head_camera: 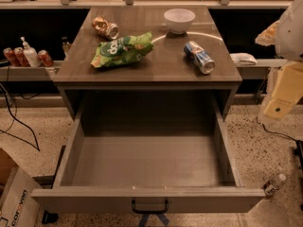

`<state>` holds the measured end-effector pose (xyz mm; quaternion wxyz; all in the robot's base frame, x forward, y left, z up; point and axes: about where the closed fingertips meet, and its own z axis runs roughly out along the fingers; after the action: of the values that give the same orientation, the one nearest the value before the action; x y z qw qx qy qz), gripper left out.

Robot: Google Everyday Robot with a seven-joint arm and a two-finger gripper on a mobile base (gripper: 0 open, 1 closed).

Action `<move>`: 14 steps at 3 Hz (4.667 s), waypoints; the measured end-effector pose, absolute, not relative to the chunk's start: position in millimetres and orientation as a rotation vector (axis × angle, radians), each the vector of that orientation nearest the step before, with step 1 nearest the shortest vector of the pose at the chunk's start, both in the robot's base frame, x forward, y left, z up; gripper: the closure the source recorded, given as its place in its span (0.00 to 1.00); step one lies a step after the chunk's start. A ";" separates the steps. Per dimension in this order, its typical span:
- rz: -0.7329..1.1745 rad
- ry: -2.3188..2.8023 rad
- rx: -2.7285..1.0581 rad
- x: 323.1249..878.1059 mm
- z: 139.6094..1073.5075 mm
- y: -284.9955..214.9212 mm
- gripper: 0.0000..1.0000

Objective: Close top drawer

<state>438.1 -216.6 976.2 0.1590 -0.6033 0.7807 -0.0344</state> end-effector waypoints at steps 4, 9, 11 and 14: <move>0.104 2.214 -1.720 397.1 955.4 -211.4 0.68; 0.271 2.311 -1.708 336.2 818.1 -159.2 1.00; 0.330 2.361 -1.736 323.3 771.9 -162.5 1.00; 0.425 2.387 -1.702 315.1 686.9 -168.7 1.00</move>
Offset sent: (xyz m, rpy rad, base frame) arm 0.0000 0.0000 0.0000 0.0000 0.0000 0.0000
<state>315.1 -168.7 686.9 0.0895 -0.5724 0.8024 0.1430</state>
